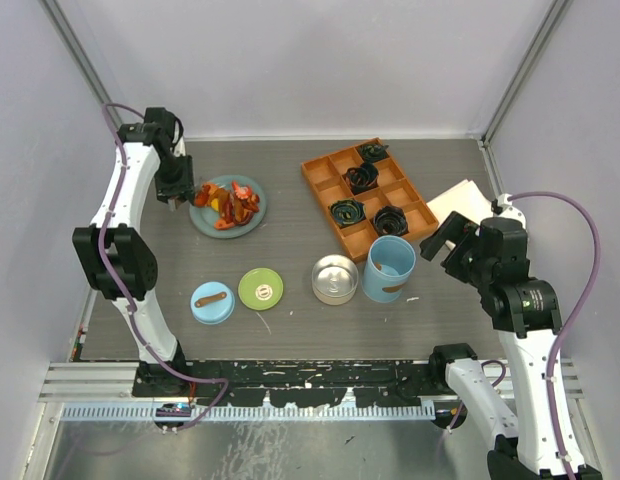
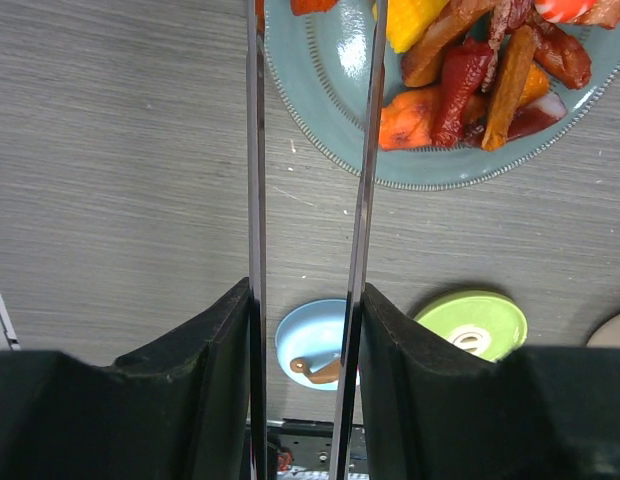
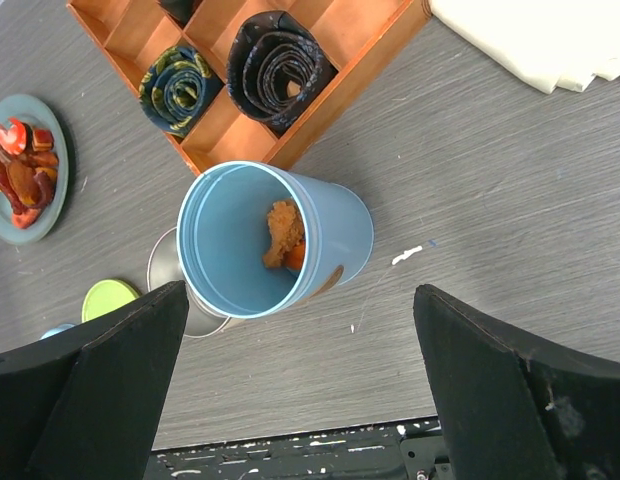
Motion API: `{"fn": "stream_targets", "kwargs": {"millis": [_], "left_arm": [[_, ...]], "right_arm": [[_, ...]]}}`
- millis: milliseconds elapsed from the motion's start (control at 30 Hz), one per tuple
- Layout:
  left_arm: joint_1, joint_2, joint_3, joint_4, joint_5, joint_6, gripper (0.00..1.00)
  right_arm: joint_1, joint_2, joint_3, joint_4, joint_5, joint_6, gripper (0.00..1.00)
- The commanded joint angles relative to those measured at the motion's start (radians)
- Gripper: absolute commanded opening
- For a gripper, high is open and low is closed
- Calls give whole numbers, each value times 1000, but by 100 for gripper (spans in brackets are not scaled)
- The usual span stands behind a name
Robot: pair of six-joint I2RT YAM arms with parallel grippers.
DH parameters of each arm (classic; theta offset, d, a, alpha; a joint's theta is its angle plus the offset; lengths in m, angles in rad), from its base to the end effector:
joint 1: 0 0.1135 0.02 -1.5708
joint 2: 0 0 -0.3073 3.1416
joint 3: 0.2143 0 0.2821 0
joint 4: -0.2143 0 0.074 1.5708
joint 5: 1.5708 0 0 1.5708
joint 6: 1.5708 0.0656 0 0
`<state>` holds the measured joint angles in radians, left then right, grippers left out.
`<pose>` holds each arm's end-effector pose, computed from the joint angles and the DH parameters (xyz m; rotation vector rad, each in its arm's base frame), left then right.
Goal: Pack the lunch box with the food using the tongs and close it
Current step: Pick up the fake food from the plate.
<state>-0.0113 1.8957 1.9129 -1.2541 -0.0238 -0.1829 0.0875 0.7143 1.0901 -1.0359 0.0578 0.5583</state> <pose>0.4384 -0.0034 0.3376 -0.2461 2.7962 -0.0126 0.1322 0.0078 0.3862 0.5545 2.1756 0.2873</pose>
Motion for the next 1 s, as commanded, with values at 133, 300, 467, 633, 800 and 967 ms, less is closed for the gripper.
{"fn": "stream_targets", "kwargs": {"millis": [133,300,467,633,800,967], "left_arm": [[-1,21,49,17,14,45,42],[-1,28,30,27,42,48,42],[-1,37,5,37,55,52,42],[-1,26,-7,40,78,53,42],[-2,21,3,18,93,60,42],[-2,30,-5,2,89,62,42]], "right_arm": [[-3,17,-2,77,-19,-9,100],[-3,17,-8,82,-21,-9,100],[-3,16,-16,83,-23,-10,100],[-3,18,-19,88,-25,-8,100],[-3,20,-23,94,-39,-4,100],[-4,20,-20,96,-41,-3,100]]}}
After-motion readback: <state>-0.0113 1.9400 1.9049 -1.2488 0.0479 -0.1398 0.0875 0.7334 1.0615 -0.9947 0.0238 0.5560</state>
